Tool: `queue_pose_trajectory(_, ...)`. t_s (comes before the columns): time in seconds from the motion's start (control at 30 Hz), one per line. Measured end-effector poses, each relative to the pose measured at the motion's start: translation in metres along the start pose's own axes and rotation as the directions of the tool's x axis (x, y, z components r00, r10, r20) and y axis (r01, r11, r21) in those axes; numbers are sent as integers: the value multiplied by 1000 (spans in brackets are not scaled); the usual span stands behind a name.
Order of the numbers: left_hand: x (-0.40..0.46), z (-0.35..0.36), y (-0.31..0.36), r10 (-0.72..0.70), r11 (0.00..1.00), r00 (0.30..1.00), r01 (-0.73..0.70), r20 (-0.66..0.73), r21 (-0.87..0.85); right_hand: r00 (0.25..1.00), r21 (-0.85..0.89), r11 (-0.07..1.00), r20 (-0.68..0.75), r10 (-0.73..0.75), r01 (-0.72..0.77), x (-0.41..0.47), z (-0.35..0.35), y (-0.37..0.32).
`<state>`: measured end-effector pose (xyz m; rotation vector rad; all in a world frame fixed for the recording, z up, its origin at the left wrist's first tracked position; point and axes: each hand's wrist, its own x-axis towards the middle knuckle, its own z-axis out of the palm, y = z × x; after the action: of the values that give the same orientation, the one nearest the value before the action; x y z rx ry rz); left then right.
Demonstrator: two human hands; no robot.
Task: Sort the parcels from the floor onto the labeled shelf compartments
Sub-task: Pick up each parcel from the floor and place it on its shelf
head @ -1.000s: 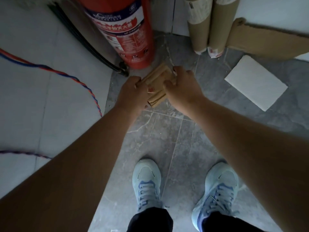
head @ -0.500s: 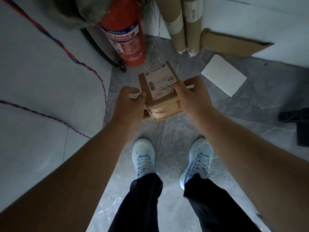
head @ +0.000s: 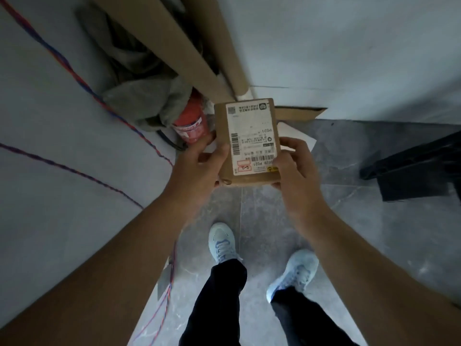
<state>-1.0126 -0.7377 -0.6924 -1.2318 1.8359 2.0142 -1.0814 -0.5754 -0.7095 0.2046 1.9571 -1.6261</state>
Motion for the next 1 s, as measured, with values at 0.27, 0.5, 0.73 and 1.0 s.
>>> queue_pose_trajectory(0.27,-117,16,103,252,968,967,-251,40,-15,978,45,983,-116,-172,178,-102,-42,-121)
queue_pose_trajectory(0.5,-238,35,179,471,882,882,-471,7,11,920,-35,933,-161,-358,358,-207,-93,-221)
queue_pose_trajectory(0.73,-374,53,264,649,760,760,-650,25,8,792,-131,817,-199,-577,562,-329,-152,-324)
queue_pose_trajectory(1.0,-512,69,367,849,526,525,-850,58,-6,559,-186,622,-299,-773,761,-451,-200,-441)
